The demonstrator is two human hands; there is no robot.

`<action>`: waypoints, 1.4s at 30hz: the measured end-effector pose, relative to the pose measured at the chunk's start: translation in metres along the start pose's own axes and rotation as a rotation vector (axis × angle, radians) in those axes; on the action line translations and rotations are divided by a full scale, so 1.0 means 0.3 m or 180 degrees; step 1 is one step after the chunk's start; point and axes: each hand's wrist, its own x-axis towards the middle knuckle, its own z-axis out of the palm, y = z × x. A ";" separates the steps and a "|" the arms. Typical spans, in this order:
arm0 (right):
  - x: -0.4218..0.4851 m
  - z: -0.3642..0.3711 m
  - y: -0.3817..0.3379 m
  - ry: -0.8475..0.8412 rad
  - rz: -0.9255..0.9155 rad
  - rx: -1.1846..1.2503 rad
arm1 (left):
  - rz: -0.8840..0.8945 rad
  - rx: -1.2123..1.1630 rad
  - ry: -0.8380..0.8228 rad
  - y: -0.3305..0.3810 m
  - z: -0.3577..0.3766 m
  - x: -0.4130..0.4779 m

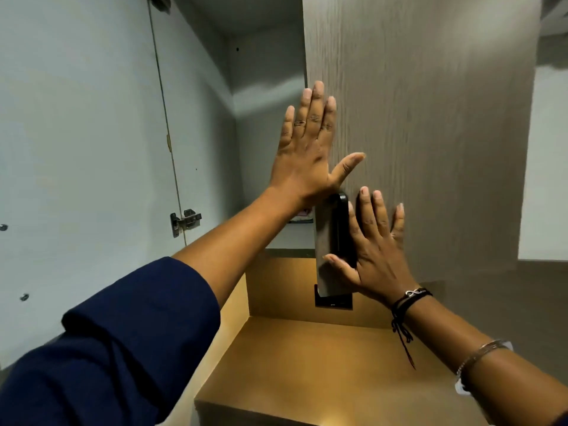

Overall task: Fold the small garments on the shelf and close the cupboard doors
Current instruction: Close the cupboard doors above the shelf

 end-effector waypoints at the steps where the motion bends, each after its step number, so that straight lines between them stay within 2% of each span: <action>1: 0.006 0.017 0.000 0.0001 0.0007 -0.0086 | 0.0033 0.0063 0.0013 -0.006 0.015 0.005; 8: 0.045 0.135 0.007 -0.0002 0.0148 -0.0412 | 0.0126 0.0288 -0.0043 -0.065 0.153 0.036; 23: 0.078 0.324 0.093 -0.0252 0.0234 -0.0784 | 0.0277 0.0049 -0.0218 -0.124 0.397 0.098; 31: 0.079 0.336 0.107 -0.0174 0.0148 -0.0806 | 0.0283 -0.0026 -0.0270 -0.117 0.392 0.087; 33: 0.072 0.325 0.107 -0.0314 0.0115 -0.0763 | 0.0027 -0.0173 -0.0336 -0.100 0.364 0.046; 37: 0.059 0.280 0.088 -0.0547 0.0174 -0.0377 | -0.1257 -0.0832 0.0041 -0.097 0.215 -0.152; 40: 0.061 0.234 0.014 -0.0526 0.0310 0.0139 | -0.1524 -0.0911 0.0409 -0.159 0.015 -0.389; 42: 0.107 0.191 -0.074 -0.0384 0.0109 0.0478 | -0.1672 -0.0655 0.0666 -0.222 -0.149 -0.565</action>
